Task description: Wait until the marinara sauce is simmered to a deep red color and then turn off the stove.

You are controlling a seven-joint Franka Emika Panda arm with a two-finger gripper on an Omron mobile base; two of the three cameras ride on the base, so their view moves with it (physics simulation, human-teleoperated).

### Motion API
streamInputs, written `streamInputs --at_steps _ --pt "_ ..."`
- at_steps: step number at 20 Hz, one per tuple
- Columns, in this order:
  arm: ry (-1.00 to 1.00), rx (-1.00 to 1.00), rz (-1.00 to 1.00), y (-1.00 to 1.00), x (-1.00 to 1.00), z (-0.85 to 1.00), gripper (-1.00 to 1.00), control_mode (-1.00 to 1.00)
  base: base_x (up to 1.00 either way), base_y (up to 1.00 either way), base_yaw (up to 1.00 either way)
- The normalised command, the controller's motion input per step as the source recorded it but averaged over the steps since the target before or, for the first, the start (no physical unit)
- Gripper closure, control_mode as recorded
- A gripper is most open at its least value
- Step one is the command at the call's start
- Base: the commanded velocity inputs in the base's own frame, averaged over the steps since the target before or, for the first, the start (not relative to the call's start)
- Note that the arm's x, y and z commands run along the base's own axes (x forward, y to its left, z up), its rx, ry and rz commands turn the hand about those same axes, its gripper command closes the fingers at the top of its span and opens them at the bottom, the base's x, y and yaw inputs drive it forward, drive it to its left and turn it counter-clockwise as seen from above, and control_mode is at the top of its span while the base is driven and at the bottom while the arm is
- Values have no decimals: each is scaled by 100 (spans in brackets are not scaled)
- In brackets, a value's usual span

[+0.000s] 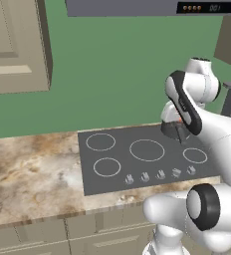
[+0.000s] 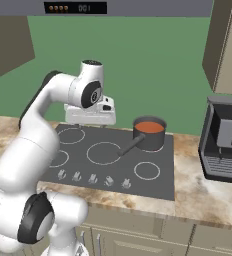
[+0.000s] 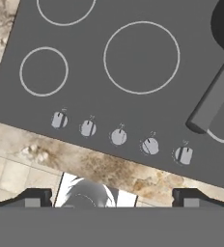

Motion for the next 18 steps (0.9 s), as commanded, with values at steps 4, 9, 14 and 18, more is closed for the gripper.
streamInputs --at_steps 4,9,14,18 --pt "0 0 13 -28 -22 -42 -100 -100 0 0 0" --pt "0 0 10 -20 -17 -34 -100 -100 0 0 0" --pt "-1 0 8 -9 -2 -20 -100 -100 0 0 0" --pt "0 0 8 -8 0 -26 -100 -100 0 0 0"
